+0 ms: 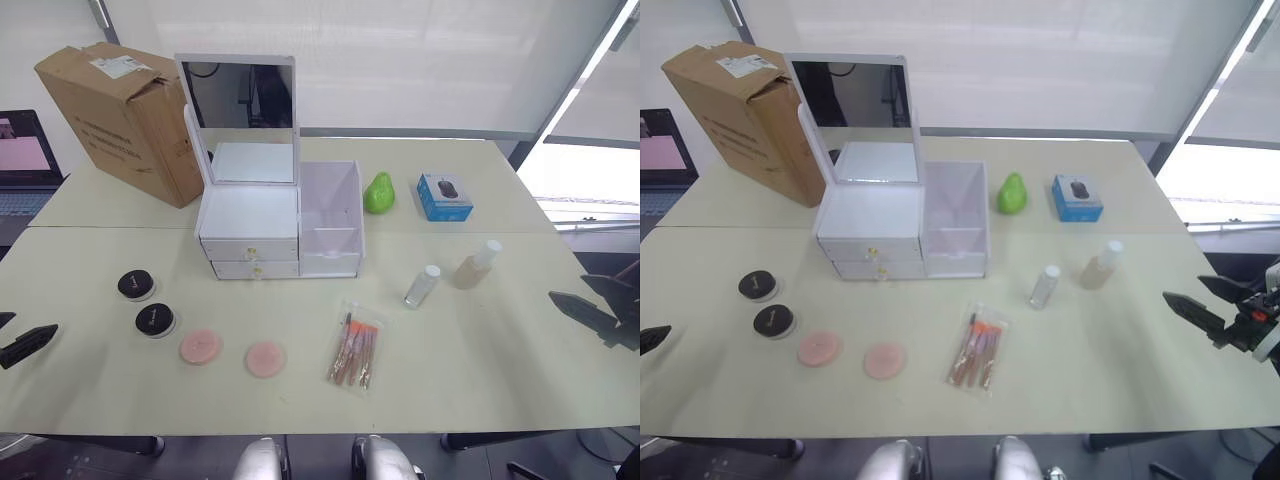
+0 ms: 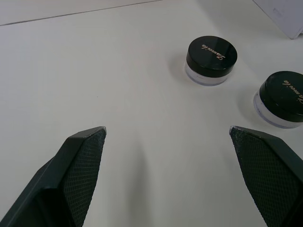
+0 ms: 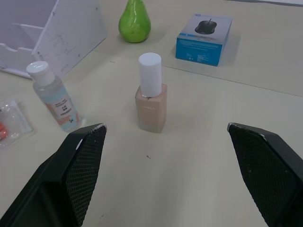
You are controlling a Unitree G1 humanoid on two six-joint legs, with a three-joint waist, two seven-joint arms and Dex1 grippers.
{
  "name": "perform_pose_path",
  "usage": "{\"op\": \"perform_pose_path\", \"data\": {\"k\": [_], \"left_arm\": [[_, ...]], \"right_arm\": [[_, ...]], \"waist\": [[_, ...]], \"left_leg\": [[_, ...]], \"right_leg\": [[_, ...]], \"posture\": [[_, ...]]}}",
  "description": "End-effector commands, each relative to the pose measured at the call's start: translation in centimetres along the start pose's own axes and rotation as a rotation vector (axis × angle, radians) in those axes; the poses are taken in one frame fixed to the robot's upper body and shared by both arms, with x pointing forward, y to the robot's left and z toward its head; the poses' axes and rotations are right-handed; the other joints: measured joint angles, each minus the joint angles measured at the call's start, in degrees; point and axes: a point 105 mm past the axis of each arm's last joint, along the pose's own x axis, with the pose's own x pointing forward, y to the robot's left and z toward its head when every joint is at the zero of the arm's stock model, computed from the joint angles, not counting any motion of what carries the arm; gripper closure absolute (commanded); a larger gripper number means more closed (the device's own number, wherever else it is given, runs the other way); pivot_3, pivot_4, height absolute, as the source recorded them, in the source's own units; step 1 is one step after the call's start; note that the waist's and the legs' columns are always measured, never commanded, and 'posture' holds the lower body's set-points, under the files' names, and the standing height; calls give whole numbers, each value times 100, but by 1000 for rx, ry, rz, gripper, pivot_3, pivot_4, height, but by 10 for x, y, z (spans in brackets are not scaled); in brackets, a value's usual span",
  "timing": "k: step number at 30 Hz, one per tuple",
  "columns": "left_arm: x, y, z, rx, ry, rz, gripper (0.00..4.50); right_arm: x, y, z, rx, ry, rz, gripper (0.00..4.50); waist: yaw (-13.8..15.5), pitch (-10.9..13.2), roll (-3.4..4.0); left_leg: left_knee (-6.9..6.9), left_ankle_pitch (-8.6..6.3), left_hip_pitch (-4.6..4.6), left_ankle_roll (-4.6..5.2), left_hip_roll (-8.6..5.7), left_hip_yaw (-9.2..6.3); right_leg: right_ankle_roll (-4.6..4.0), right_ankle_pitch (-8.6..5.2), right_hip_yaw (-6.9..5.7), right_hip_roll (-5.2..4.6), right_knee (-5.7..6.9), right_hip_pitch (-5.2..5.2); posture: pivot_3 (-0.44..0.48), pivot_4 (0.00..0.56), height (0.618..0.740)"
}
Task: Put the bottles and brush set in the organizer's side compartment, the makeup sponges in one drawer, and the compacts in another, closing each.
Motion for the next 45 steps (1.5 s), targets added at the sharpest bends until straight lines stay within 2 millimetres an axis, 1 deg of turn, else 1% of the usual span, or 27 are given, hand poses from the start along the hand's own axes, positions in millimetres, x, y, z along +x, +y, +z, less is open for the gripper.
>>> {"op": "perform_pose_path", "data": {"k": [1, 3, 6, 8, 10, 12, 14, 16, 18, 20, 25, 28, 32, 35, 37, 38, 40, 45], "left_arm": [[0, 3, 12, 31, -37, 17, 0], [1, 3, 9, 22, -34, 20, 0], [6, -2, 9, 28, -38, 1, 0], [12, -11, 12, 45, -46, -34, 0], [20, -28, 19, 48, -80, -87, 0], [30, -55, 28, 63, -113, -160, 0], [39, -86, 37, 59, -145, -239, 0], [44, -117, 44, 60, -166, -312, 0], [47, -146, 51, 53, -191, -389, 0], [45, -174, 58, 31, -209, -476, 0], [41, -216, 70, 6, -241, -614, 0], [39, -235, 74, 18, -242, -676, 0], [36, -267, 91, 55, -301, -781, 0], [36, -282, 104, 80, -353, -817, 0], [36, -290, 114, 96, -392, -832, 0], [36, -292, 115, 102, -398, -833, 0], [37, -292, 117, 107, -401, -829, 0], [37, -293, 119, 122, -414, -820, 0]], "right_arm": [[-3, -2, 12, -17, -47, -16, 47], [-4, -2, 10, -10, -40, -19, 47], [-3, 3, 4, -2, -16, -19, 47], [-1, 8, 1, 9, 0, -28, 47], [3, 14, 0, 28, -3, -51, 47], [9, 18, -5, 60, 7, -108, 47], [17, 27, -12, 70, 26, -155, 47], [25, 33, -16, 81, 22, -217, 47], [30, 33, -16, 96, 0, -299, 47], [37, 35, -9, 109, -44, -343, 47], [58, 43, 7, 121, -115, -365, 47], [72, 42, 13, 145, -154, -389, 47], [95, 39, 20, 157, -195, -422, 47], [107, 37, 22, 165, -216, -431, 47], [115, 36, 19, 160, -212, -439, 47], [118, 36, 17, 152, -204, -437, 47], [122, 38, 15, 139, -200, -430, 47], [128, 41, 14, 138, -207, -410, 47]], "waist": [[2, 0, 0], [9, 0, 0], [9, -3, -3], [9, -8, -7], [9, -12, -13], [13, -12, -13], [20, -18, -22], [17, -22, -27], [10, -25, -30], [2, -27, -25], [-10, -39, 10], [-13, -39, 10], [-7, -38, 10], [-6, -37, 12], [-9, -37, 20], [-10, -37, 19], [-37, -37, 20], [-47, -33, 26]], "left_leg": [[0, 0, 0, 0, 0, 0], [2, 0, 0, 0, 0, -1], [4, 0, 0, 0, 0, 0], [6, 0, 0, 0, 0, 0], [6, -1, -1, -2, 0, 0], [8, -2, -3, -3, 3, -2], [9, -2, -6, -4, 6, -5], [11, -2, -9, -4, 4, -5], [14, 1, -11, 0, -1, -6], [21, 1, -12, 0, -2, -9], [33, 4, -6, 5, -7, -21], [54, 4, 2, 6, -6, -54], [63, 5, 2, 7, -12, -88], [65, 6, 3, 9, -18, -92], [66, 7, 5, 11, -19, -95], [66, 8, 11, 12, -19, -103], [71, 8, 16, 12, -23, -123], [71, 8, 21, 12, -23, -139]], "right_leg": [[0, 0, 0, 0, 0, 0], [0, 0, -1, 0, 2, 1], [0, -1, 0, 0, 4, 1], [-2, -4, 2, -1, 14, 2], [-2, -4, 5, -1, 19, 4], [-2, -4, 6, -1, 25, 7], [-3, -4, 9, -3, 27, 12], [-2, -3, 12, -3, 28, 12], [-2, -2, 13, 1, 30, 12], [-2, -1, 18, 6, 30, 14], [0, -3, 36, 34, 30, 21], [-2, -6, 58, 72, 28, 40], [-5, -7, 66, 89, 26, 48], [-7, -6, 73, 90, 26, 55], [-16, -1, 75, 92, 26, 60], [-27, 1, 77, 100, 28, 70], [-17, -10, 86, 116, 22, 82], [-10, -22, 161, 174, 25, 88]], "posture": [[0, 150, 740], [0, 150, 740], [0, 150, 740], [0, 150, 740], [0, 150, 740], [0, 150, 740], [0, 150, 740], [0, 150, 740], [0, 150, 740], [0, 150, 740], [0, 150, 740], [0, 150, 740], [0, 150, 740], [0, 150, 740], [0, 150, 740], [0, 150, 740], [0, 150, 740], [0, 150, 740]]}}
